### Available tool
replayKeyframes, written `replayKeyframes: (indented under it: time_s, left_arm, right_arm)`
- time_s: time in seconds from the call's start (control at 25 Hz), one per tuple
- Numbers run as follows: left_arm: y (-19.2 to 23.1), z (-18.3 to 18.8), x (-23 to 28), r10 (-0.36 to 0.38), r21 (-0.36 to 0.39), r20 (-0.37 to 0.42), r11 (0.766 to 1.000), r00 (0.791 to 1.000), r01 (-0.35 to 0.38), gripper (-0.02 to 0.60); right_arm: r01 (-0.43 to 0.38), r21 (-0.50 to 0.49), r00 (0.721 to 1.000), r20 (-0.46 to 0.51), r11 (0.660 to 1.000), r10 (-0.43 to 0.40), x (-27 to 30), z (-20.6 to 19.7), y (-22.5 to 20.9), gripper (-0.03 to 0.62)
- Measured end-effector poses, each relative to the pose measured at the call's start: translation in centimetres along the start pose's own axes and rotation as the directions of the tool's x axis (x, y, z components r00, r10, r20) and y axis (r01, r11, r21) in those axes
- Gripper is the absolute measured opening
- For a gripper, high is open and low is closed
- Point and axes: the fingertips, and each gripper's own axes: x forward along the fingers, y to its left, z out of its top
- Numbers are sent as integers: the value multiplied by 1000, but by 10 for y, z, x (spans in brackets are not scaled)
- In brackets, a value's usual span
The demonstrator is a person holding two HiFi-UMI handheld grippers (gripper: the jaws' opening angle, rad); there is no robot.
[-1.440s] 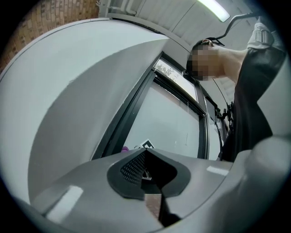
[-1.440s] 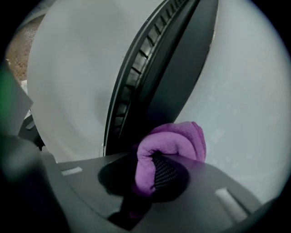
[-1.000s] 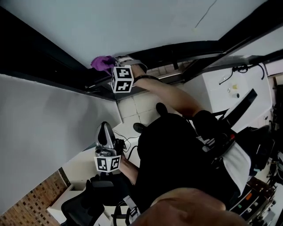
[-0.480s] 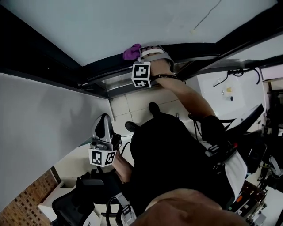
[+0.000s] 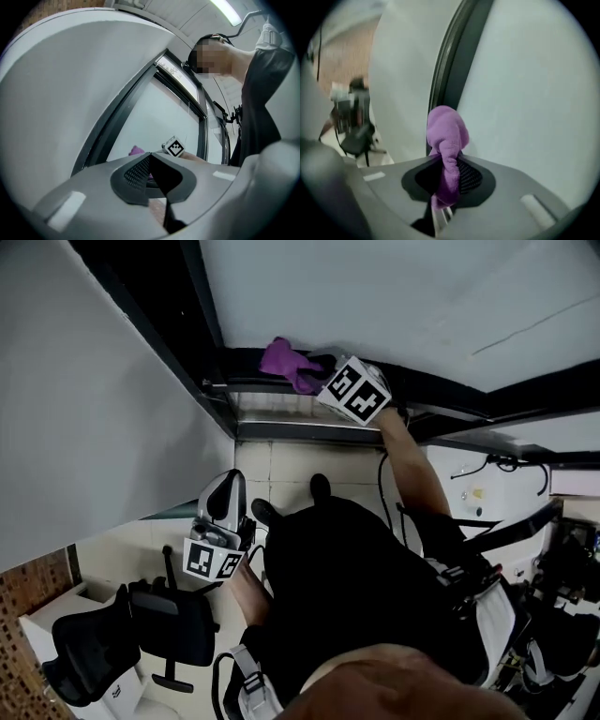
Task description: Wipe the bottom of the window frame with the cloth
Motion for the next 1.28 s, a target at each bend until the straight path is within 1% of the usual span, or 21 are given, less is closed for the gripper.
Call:
replayKeyframes:
  time_s: [0.04, 0.08, 0.12, 0.16, 0.2, 0.24, 0.28, 0.36, 0.44, 0.52, 0.6, 0.68, 0.76, 0.88, 1.0, 1.08, 1.2, 1.24, 1.28]
  left_arm:
    - [1, 1, -3, 6, 0, 9, 1000, 1000, -6, 3]
    - [3, 3, -7, 12, 2, 17, 1000, 1000, -12, 3]
    - [5, 6, -11, 20, 4, 24, 1000, 1000, -20, 3]
    - [8, 8, -15, 29, 6, 30, 1000, 999, -30, 3]
    - [11, 10, -20, 41, 8, 35, 999, 999, -41, 3]
    - [15, 12, -24, 54, 10, 39, 998, 998, -54, 3]
    - [18, 14, -29, 68, 11, 42, 998, 997, -68, 3]
    - [24, 17, -38, 96, 13, 51, 995, 994, -96, 3]
    - [31, 21, -49, 120, 14, 65, 992, 991, -122, 3]
    - [36, 25, -55, 137, 18, 68, 990, 988, -139, 3]
    - [34, 25, -53, 133, 20, 57, 991, 990, -134, 3]
    - [27, 24, -44, 105, 22, 45, 994, 993, -106, 3]
    - [19, 22, -31, 68, 27, 32, 997, 997, -68, 3]
    - [7, 19, -13, 14, 31, 11, 999, 1000, -14, 3]
    - [-4, 11, 3, -25, 27, -12, 999, 1000, 26, 3]
    - [-10, 6, 12, -43, 24, -26, 999, 999, 44, 3]
    - [-19, 3, 23, -65, 25, -38, 997, 997, 66, 3]
    - [-22, 3, 26, -71, 26, -39, 997, 997, 72, 3]
    - [-26, 2, 28, -74, 28, -39, 997, 997, 75, 3]
  right_arm:
    - [-59, 103, 990, 131, 993, 46, 9, 29, 5, 63]
    - [-100, 183, 974, 221, 978, 59, 20, 52, 6, 63]
    - [-116, 240, 963, 267, 964, 50, 34, 68, 5, 63]
    - [-111, 275, 961, 274, 955, 32, 51, 78, 4, 63]
    - [-94, 287, 967, 254, 953, 19, 72, 84, 5, 63]
    - [-72, 274, 976, 215, 959, 12, 93, 86, 8, 63]
    - [-47, 239, 986, 166, 970, 7, 114, 84, 12, 64]
    - [20, 114, 997, 74, 993, -29, 140, 77, 19, 63]
    - [81, -29, 996, 37, 996, -80, 144, 76, 23, 63]
    - [132, -176, 991, 15, 976, -131, 141, 76, 26, 63]
    - [157, -301, 984, -28, 940, -173, 133, 66, 26, 61]
    - [157, -378, 976, -81, 912, -202, 117, 46, 22, 61]
    - [158, -424, 963, -133, 892, -234, 99, 21, 12, 60]
    - [161, -471, 935, -210, 867, -288, 67, -21, -5, 60]
    - [162, -507, 895, -285, 846, -342, 35, -65, -25, 60]
    - [162, -537, 858, -338, 828, -387, 14, -92, -38, 59]
    - [150, -586, 787, -417, 796, -455, -7, -122, -57, 58]
    - [136, -596, 773, -436, 791, -461, -10, -126, -59, 59]
    - [112, -602, 770, -450, 791, -452, -12, -128, -58, 58]
